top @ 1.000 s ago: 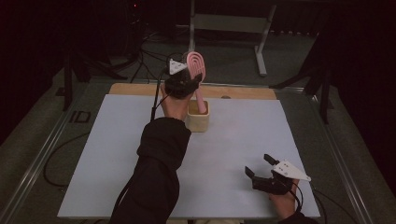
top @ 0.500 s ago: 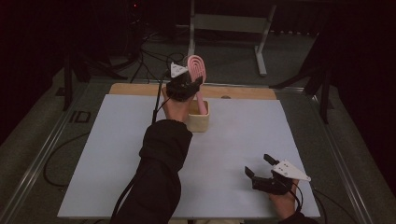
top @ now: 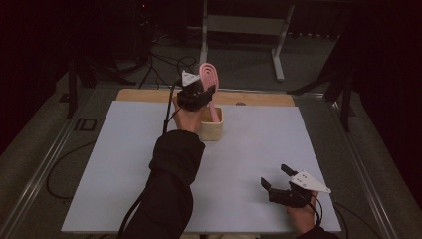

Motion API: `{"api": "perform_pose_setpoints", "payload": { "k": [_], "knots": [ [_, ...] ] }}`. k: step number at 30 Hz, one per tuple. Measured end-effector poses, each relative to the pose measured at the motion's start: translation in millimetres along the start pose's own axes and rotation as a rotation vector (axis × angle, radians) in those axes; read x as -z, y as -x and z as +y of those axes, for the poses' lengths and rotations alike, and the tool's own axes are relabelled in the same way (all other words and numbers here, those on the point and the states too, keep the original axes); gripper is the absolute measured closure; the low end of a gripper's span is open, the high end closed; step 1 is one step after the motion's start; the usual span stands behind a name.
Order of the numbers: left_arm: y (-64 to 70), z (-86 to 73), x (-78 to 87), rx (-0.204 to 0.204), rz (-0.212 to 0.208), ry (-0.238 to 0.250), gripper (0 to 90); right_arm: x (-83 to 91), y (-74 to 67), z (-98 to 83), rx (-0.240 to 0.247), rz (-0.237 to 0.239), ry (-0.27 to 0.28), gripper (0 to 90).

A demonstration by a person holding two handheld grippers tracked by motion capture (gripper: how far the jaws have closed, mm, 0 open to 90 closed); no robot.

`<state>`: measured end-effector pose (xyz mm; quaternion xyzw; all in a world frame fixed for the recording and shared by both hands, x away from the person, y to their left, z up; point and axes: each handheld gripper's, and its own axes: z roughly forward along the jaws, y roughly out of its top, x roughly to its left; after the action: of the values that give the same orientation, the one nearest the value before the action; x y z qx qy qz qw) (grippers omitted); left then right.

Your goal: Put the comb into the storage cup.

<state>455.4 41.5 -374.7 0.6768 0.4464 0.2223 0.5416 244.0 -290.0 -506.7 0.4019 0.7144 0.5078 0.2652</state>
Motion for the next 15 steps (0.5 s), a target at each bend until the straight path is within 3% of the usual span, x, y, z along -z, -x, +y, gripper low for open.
{"api": "perform_pose_setpoints", "payload": {
  "k": [15],
  "knots": [
    [3.8, -7.6, -4.2, 0.009, -0.003, -0.013, 64.5, -0.1, 0.2, 0.0, 0.001, 0.001, 0.002, 8.5]
  ]
}}
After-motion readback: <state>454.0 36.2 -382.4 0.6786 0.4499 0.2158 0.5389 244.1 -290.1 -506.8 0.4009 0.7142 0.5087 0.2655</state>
